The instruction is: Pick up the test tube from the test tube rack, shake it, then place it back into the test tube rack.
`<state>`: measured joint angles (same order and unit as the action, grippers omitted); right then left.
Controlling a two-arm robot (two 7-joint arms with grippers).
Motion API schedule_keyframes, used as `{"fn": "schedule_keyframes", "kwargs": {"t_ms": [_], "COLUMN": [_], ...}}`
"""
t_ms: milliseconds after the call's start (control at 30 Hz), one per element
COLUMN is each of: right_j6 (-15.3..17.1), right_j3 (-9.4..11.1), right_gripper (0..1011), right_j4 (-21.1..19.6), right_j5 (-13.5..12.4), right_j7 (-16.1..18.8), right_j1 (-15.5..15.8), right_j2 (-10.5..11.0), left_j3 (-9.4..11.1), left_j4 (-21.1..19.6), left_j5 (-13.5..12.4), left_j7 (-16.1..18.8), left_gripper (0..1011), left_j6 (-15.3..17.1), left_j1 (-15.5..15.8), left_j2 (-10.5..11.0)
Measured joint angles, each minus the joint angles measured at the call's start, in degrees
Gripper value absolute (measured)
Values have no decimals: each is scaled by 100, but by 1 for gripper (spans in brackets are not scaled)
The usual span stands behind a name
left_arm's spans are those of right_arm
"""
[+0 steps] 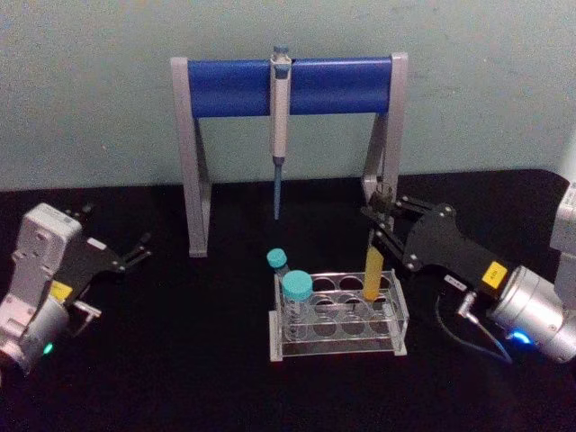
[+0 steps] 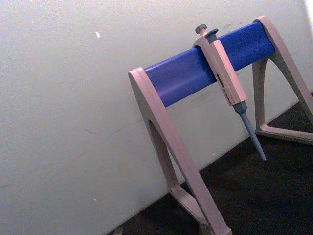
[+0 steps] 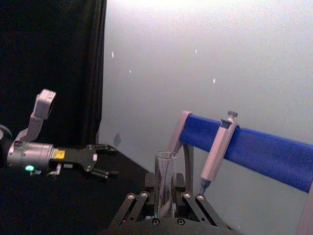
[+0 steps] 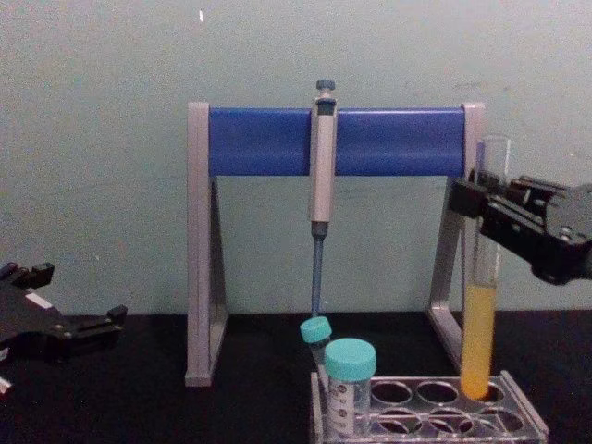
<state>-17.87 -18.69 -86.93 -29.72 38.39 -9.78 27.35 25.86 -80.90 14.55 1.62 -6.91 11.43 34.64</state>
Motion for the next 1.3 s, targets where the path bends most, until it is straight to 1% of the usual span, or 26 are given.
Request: {"fn": "schedule_keyframes", "kwargs": {"t_ms": [33, 133, 167, 233, 300, 333, 433, 500, 667, 733, 767, 833, 867, 1000, 1100, 1200, 1267, 1300], "right_j6": [52, 126, 188, 202, 230, 230, 232, 227, 201, 194, 194, 189, 189, 201, 218, 230, 247, 247], "right_j3": [9, 37, 82, 100, 188, 188, 325, 367, 438, 436, 436, 391, 391, 299, 182, 114, 29, 29], "right_gripper": [237, 237, 237, 237, 237, 237, 237, 237, 237, 237, 237, 237, 237, 237, 237, 237, 237, 237], "right_j4": [-62, -153, -232, -256, -326, -326, -367, -367, -257, -178, -178, -63, -63, 80, 180, 215, 227, 227], "right_j5": [-4, -3, -2, -2, -7, -7, -13, -17, -116, -178, -178, -274, -274, -364, -424, -460, -507, -507], "right_j7": [-10, -49, -103, -124, -226, -226, -363, -405, -431, -392, -392, -288, -288, -163, -42, 29, 115, 115], "right_j1": [49, 115, 187, 211, 310, 310, 391, 394, 305, 238, 238, 127, 127, -26, -143, -192, -221, -221], "right_j2": [62, 156, 243, 266, 340, 340, 371, 364, 230, 159, 159, 62, 62, -30, -101, -128, -134, -134], "left_j3": [0, 0, 0, 0, 0, 0, 0, 0, 0, 0, 0, 0, 0, 0, 0, 0, 0, 0], "left_j4": [0, 0, 0, 0, 0, 0, 0, 0, 0, 0, 0, 0, 0, 0, 0, 0, 0, 0], "left_j5": [0, 0, 0, 0, 0, 0, 0, 0, 0, 0, -1, 0, 0, -1, 0, 0, 0, 0], "left_j7": [0, 0, 0, 0, 0, 0, 0, 0, 0, 0, 0, 0, 0, 0, 0, 0, 0, 0], "left_gripper": [1001, 1001, 1001, 1001, 1001, 1001, 1001, 1001, 1001, 1001, 1001, 1001, 1001, 1001, 1001, 1001, 1001, 1001], "left_j6": [0, 0, 0, 0, 0, 0, 0, 0, 0, 0, 0, 0, 0, 0, 0, 0, 0, 0], "left_j1": [0, 0, 0, 0, 0, 0, 0, 0, 0, 0, 0, 0, 0, 0, 0, 0, 0, 0], "left_j2": [0, 0, 0, 0, 0, 0, 0, 0, 0, 0, 0, 0, 0, 0, 0, 0, 0, 0]}}
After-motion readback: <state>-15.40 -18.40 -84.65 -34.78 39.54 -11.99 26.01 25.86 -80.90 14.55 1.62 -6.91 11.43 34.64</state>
